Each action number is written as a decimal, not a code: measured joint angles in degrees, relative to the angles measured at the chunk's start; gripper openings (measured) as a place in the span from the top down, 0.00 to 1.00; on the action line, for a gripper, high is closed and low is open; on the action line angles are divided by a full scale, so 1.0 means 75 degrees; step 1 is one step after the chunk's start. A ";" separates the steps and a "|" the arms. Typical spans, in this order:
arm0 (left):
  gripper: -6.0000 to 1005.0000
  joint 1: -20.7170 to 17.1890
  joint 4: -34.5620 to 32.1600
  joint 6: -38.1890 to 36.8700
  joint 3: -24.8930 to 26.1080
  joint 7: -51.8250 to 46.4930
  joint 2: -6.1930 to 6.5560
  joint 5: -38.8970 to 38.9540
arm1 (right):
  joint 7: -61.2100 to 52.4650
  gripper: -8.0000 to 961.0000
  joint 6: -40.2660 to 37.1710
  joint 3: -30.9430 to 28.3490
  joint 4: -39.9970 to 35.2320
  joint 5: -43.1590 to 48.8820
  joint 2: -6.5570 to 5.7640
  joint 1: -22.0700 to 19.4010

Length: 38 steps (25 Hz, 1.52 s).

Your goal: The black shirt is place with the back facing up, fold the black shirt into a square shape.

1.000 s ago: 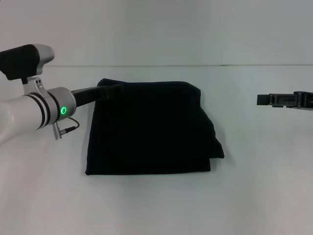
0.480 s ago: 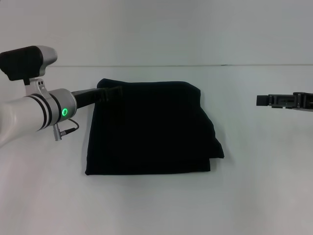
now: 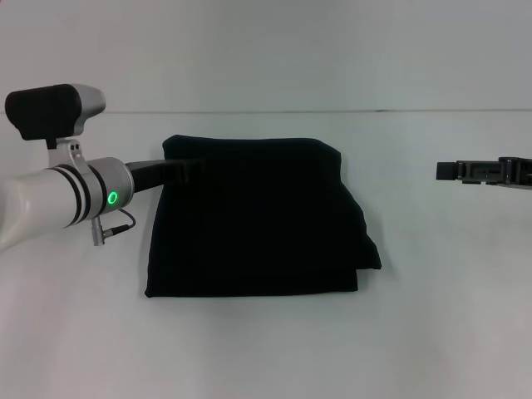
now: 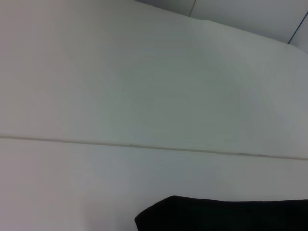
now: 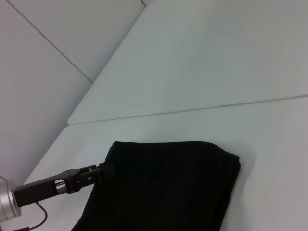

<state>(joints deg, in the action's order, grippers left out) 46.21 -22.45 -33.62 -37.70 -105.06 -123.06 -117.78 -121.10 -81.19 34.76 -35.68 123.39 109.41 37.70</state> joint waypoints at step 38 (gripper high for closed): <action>0.85 -0.0449 -0.0935 -0.0767 0.0294 -0.0482 -0.0080 0.0172 | 0.0011 0.11 0.0068 0.0006 0.0000 0.0085 -0.0021 -0.0056</action>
<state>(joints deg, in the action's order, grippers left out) 42.84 -29.47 -39.37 -35.50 -108.68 -123.66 -116.49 -121.02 -80.68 34.80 -35.68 124.03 109.25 37.28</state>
